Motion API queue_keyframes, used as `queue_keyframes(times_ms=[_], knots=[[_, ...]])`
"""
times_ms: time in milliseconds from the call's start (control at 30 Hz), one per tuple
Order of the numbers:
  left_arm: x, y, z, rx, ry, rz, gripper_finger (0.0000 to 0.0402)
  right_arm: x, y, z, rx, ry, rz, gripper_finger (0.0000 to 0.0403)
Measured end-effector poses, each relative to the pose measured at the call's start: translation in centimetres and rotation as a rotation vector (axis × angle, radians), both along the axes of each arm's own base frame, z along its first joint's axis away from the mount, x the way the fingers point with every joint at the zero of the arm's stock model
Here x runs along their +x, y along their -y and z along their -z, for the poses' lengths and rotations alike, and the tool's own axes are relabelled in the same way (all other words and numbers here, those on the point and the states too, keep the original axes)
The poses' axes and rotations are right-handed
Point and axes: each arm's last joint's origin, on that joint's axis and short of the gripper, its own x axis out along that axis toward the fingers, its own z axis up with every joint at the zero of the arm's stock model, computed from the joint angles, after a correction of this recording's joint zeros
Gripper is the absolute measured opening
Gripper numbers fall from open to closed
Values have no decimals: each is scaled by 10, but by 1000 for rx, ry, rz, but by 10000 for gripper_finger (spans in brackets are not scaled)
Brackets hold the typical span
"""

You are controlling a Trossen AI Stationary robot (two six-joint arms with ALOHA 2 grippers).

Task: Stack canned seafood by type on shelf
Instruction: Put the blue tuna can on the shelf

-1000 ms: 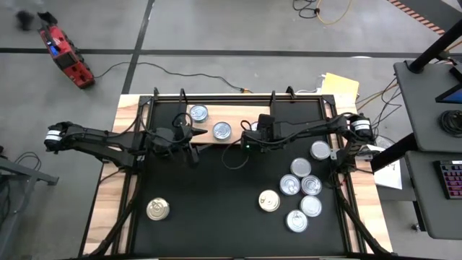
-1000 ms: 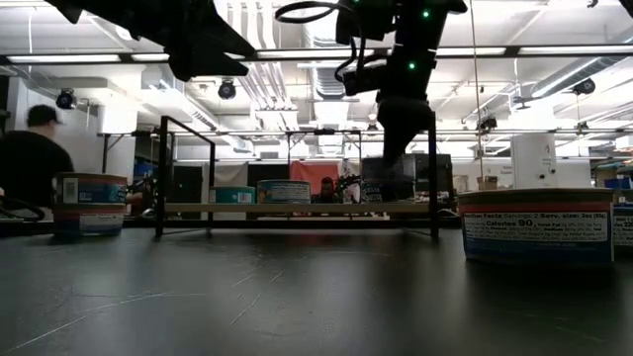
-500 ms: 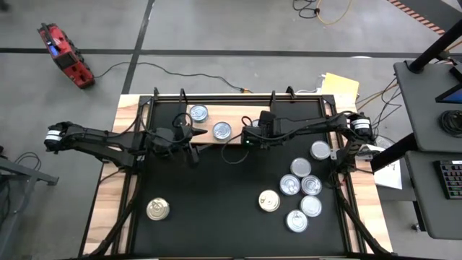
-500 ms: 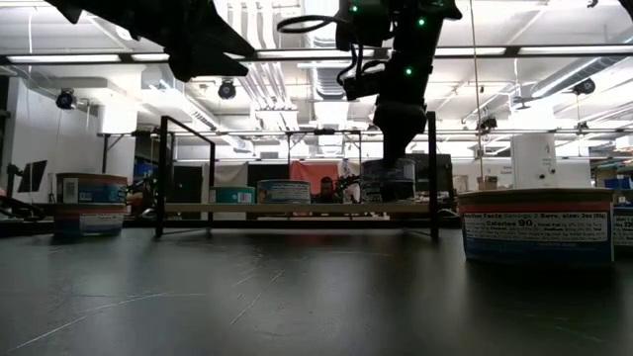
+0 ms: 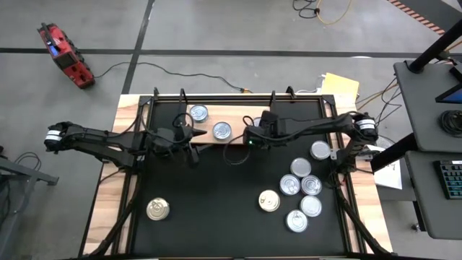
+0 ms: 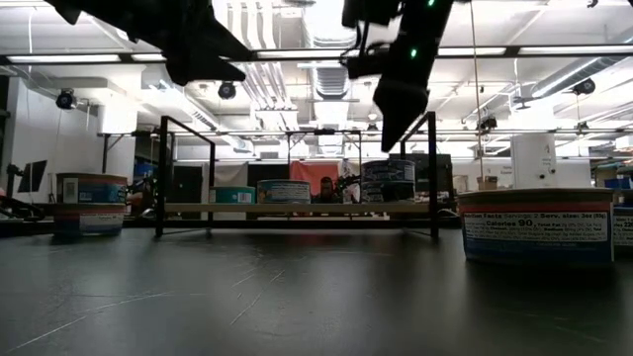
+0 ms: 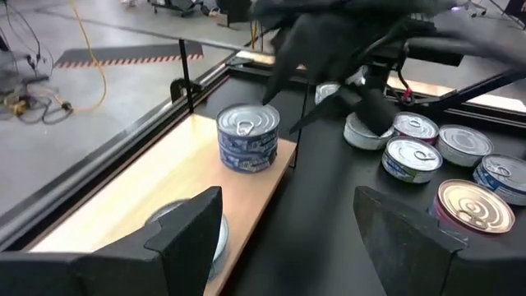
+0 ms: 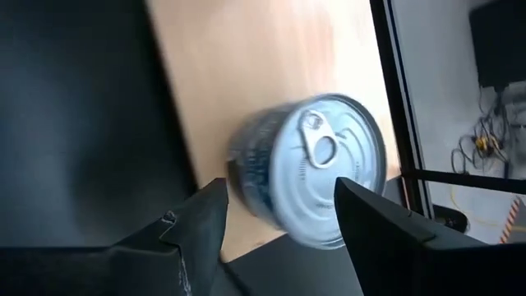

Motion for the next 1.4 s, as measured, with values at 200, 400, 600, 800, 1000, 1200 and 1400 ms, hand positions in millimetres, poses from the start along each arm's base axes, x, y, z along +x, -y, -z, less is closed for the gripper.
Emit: queue_keyframes(times_ms=[200,400,600,800,1000,1200,1400], knots=[[-2,3,7,-52,-18,-6,260,-7,-34,-16,12,88,-62,198],[-2,12,9,-60,7,34,260,-9,-53,-23,-1,165,-150,174],[-2,25,8,-62,19,93,260,-10,-63,-24,12,187,-150,134],[-4,38,8,-66,18,153,260,-12,-86,-18,22,224,-222,84],[-4,54,10,-64,8,228,260,-21,-112,-9,47,309,-297,41],[5,67,20,-60,-12,267,260,-29,-132,-1,68,434,-378,16],[11,69,22,-85,-21,257,260,-41,-141,10,83,532,-429,12]])
